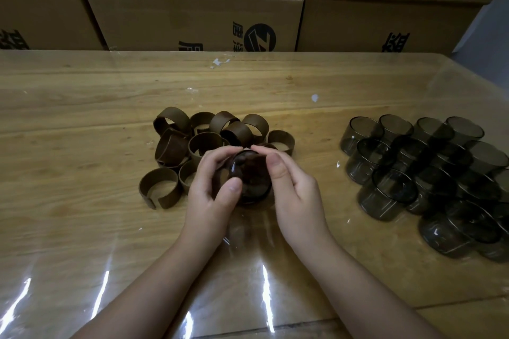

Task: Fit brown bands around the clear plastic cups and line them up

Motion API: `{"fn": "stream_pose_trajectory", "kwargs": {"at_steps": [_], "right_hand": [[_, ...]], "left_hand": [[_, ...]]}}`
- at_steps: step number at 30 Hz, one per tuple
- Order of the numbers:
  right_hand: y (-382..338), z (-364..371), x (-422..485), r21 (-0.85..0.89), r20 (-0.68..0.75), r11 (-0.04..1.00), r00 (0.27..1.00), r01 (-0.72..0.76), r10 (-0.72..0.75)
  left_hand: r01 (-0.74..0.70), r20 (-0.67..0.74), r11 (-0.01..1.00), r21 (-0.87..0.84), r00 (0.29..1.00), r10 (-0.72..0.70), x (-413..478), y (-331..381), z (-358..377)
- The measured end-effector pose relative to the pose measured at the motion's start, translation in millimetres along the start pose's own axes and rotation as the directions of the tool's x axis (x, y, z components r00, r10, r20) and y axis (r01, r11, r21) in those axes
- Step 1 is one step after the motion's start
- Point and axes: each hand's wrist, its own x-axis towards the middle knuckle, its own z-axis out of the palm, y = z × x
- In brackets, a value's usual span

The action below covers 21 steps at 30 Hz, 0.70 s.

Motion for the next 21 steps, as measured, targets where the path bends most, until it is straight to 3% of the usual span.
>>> {"fn": "stream_pose_trajectory", "kwargs": {"at_steps": [13,16,18,21], "right_hand": [[6.8,4.8,0.4,-0.001,-0.092,0.998,0.994,-0.058,0.058],[6.1,-2.7,9.8,0.104,-0.141,0.980,0.973,-0.169,0.182],[4.4,-14.2,17.9,0.156,-0.162,0.969,0.963,-0.191,0.216],[6.1,-19.1,19.1,0.108,-0.106,0.982,0.980,-0.155,0.166]], "left_hand": [[0.013,-0.023,0.996,0.090,1.000,-0.011,-2.1,1.3,2.5],[-0.126,0.022,0.984,0.128,0.992,0.124,-4.7,2.8,3.3],[-0.157,0.060,0.986,0.058,0.986,0.154,-9.2,2.8,6.6],[0.000,0.093,0.994,-0.114,0.996,0.010,-10.6,4.1,11.1]]}}
